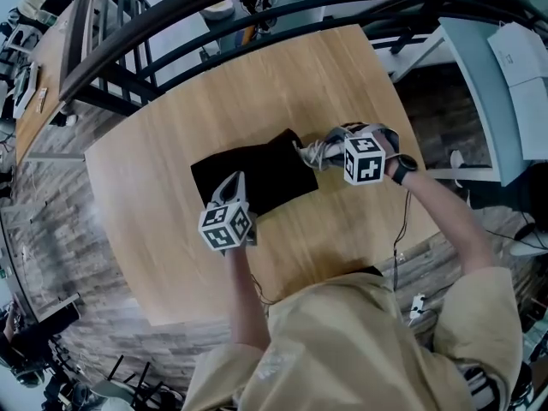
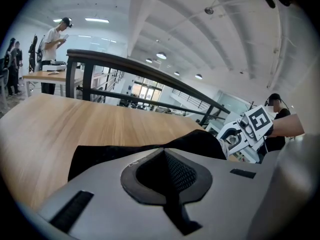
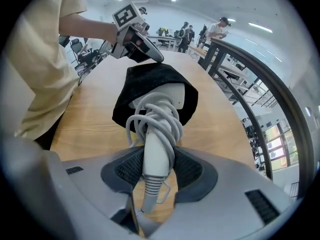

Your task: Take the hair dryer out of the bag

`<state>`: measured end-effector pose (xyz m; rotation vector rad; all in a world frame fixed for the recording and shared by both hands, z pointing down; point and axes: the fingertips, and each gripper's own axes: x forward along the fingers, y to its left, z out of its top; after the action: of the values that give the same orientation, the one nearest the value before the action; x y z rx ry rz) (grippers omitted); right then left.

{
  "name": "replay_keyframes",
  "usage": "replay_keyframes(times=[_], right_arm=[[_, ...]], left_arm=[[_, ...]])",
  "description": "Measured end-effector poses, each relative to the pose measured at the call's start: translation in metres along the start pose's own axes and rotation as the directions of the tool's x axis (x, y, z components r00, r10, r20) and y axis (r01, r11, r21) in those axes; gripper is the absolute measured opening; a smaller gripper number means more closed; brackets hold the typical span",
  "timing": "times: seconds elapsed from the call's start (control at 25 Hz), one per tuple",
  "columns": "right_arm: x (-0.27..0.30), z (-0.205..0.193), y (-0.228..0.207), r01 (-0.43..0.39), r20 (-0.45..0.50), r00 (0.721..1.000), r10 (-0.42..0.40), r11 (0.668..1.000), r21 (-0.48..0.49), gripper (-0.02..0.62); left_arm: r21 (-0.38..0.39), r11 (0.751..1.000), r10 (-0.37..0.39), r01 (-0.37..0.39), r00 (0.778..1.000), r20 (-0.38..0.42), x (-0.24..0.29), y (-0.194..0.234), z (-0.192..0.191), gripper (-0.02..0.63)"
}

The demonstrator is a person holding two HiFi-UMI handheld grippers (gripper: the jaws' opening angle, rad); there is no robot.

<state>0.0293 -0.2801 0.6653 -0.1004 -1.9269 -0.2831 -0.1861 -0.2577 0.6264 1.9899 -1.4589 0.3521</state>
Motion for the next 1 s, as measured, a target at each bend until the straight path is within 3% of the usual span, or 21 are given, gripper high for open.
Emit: replay_keyframes(times=[0.4, 0.64, 0.72, 0.8, 1.0], right_arm=[[-0.031, -0.055, 0.004, 0.045, -0.06, 0.997, -0.041, 0.996, 0.078, 0.169], [-0.04, -0.091, 0.009, 0.092, -0.051, 0.995, -0.081, 0.963, 0.254, 0.169], [-0.042, -0.097, 0.01, 0.115, -0.029, 0.993, -0.111, 0.932, 0.344, 0.169], [-0.041, -0.103, 0.012, 0.137, -0.005, 0.988, -0.152, 0.877, 0.459, 0.169], [-0.027, -0.106, 0.017, 0.137, 0.058, 0.963, -0.263, 0.665, 0.734, 0.169]], left_arm=[[0.016, 1.0, -0.02, 0.021, 1.0, -0.018, 0.007, -0.014, -0.003, 0.009], [0.015, 1.0, -0.025, 0.025, 0.999, -0.028, 0.011, -0.014, -0.008, 0.009], [0.015, 1.0, -0.026, 0.026, 0.999, -0.031, 0.011, -0.014, -0.011, 0.009], [0.016, 0.999, -0.027, 0.028, 0.999, -0.035, 0.013, -0.016, -0.013, 0.009], [0.017, 1.0, -0.024, 0.025, 0.999, -0.046, 0.017, -0.018, -0.019, 0.009]])
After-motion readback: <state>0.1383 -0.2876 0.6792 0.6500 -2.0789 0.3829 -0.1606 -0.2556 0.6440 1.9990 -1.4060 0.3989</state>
